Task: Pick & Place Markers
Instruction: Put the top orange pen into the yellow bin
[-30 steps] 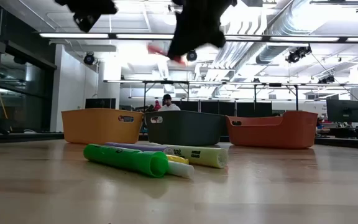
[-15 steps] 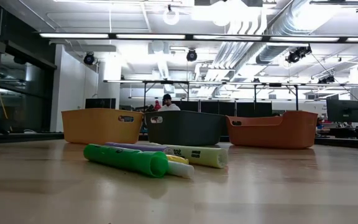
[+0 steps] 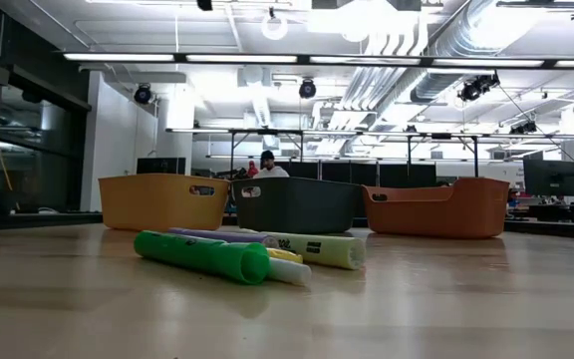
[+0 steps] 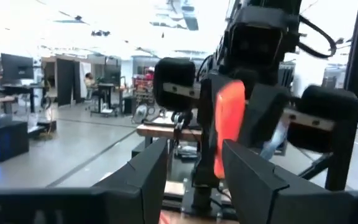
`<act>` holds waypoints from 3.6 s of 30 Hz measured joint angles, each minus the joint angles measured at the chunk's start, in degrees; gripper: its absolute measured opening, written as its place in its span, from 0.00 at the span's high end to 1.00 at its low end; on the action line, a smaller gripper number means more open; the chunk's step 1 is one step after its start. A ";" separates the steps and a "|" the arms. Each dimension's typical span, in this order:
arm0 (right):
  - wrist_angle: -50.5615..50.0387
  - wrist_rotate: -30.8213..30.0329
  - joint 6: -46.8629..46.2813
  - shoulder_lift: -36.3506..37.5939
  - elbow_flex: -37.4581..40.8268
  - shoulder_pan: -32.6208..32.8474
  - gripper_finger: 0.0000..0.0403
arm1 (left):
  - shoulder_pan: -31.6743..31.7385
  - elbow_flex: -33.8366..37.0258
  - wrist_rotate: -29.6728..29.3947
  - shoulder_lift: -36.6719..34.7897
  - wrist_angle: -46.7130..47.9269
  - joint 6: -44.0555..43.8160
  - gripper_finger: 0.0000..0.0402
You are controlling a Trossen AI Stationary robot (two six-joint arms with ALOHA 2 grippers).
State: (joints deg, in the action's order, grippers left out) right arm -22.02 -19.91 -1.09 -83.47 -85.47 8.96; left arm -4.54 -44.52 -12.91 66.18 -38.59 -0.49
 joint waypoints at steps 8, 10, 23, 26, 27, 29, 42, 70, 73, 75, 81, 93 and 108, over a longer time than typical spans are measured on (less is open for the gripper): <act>0.02 2.86 1.52 0.12 0.00 -2.78 0.95 | 2.07 -5.05 4.21 4.19 2.09 -0.05 0.62; 0.08 4.16 1.58 0.12 0.00 -3.50 0.95 | 2.08 -6.37 4.91 5.18 1.88 -0.04 0.62; 0.09 5.55 2.65 0.12 0.00 -4.24 0.95 | 2.04 -8.47 4.48 7.99 2.29 -0.04 0.68; 0.02 5.61 2.65 0.12 0.00 -4.23 0.95 | 2.04 -8.45 4.16 7.99 2.32 -0.04 0.77; 0.02 5.55 2.65 0.12 0.00 -4.23 0.95 | 2.04 -8.45 3.94 7.99 2.32 -0.05 0.81; 0.02 5.60 2.96 0.12 0.00 -4.23 0.95 | 2.04 -8.45 3.98 7.99 2.30 -0.42 0.89; -1.67 4.97 -0.48 0.01 0.02 -4.21 0.82 | 3.13 -8.41 4.84 7.99 4.60 -5.39 0.90; -31.56 -7.95 -21.33 3.73 0.02 -4.05 0.48 | 15.27 -8.36 -12.53 0.69 46.15 -28.40 0.90; -33.53 -9.19 -22.26 3.73 0.02 -4.05 0.48 | 18.55 -8.32 -9.50 0.73 53.36 -31.43 0.90; -34.24 -9.56 -22.47 3.73 0.02 -4.05 0.48 | 20.50 -8.34 -7.86 0.73 56.70 -32.27 0.90; -34.56 -10.13 -22.48 3.73 0.02 -4.05 0.48 | 24.78 -8.34 -5.89 2.09 68.17 -34.40 0.90; -34.53 -11.32 -22.04 3.73 0.02 -4.05 0.48 | 28.35 -8.34 0.61 10.89 76.60 -29.28 0.90; -34.32 -11.27 -22.48 3.70 0.04 -4.05 0.48 | 28.55 -8.34 3.67 19.63 77.43 -28.04 0.88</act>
State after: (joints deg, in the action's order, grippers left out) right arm -56.34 -31.18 -23.57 -79.77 -85.43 4.91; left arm 24.01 -52.86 -9.25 85.81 38.83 -28.53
